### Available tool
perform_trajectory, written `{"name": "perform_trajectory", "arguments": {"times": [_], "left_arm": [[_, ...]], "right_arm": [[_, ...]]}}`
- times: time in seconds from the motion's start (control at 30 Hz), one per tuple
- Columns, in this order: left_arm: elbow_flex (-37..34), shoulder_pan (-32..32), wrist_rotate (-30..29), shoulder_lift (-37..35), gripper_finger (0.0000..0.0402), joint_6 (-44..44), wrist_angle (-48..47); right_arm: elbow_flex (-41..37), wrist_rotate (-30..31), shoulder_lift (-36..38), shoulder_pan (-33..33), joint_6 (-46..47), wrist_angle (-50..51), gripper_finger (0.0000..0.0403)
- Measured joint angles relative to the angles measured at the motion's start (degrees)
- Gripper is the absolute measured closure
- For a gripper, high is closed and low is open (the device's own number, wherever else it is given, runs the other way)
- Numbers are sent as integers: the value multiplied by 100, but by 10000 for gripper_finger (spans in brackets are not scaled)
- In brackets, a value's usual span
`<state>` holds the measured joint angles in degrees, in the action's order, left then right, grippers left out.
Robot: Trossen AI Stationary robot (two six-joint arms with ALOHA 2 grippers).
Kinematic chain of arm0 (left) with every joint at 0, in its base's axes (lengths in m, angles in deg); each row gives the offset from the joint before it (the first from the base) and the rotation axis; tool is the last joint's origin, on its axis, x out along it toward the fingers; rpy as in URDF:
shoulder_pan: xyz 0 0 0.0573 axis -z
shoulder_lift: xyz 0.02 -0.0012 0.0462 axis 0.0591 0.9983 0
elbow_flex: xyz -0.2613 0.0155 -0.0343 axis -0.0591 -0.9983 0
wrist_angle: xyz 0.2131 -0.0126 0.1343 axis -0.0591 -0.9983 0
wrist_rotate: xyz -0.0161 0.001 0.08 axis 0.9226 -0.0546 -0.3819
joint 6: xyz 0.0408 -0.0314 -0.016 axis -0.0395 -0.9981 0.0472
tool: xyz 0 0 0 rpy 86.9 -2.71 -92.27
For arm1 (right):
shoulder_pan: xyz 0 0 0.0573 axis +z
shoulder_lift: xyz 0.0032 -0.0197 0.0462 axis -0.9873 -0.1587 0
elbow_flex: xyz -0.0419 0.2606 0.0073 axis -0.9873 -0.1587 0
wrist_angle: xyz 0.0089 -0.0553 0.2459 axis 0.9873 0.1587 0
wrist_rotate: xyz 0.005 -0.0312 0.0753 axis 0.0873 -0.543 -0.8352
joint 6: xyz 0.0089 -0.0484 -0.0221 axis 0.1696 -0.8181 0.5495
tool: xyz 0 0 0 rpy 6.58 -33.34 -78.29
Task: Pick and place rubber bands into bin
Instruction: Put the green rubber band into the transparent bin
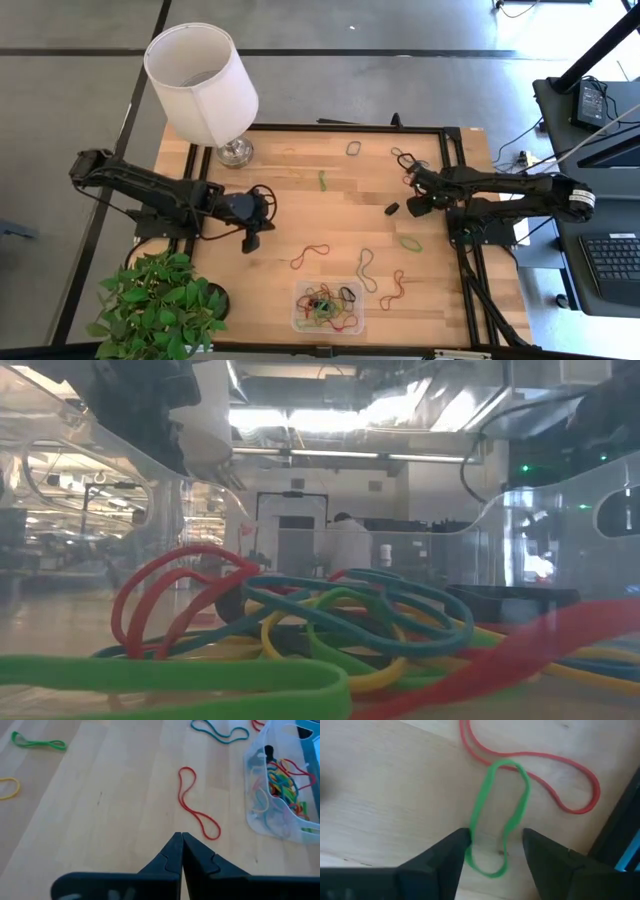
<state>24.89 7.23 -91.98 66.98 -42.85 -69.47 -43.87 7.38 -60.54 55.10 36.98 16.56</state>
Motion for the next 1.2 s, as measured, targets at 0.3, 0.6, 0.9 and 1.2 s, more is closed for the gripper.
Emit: {"name": "perform_trajectory", "arguments": {"times": [0.3, 0.6, 0.9, 1.2], "left_arm": [[0, 102, -7, 0, 398, -1, 4], [0, 102, -9, 0, 399, 58, -22], [0, 112, -7, 0, 399, 638, -462], [2, 121, -15, -170, 400, 1708, -655]], "right_arm": [[2, -1, -9, 143, 38, -125, 308], [308, -405, 230, 1005, 966, 68, 399], [2201, 332, 195, 2704, 2251, 231, 401], [5220, 1284, -2209, 4391, 2663, 535, 402]]}}
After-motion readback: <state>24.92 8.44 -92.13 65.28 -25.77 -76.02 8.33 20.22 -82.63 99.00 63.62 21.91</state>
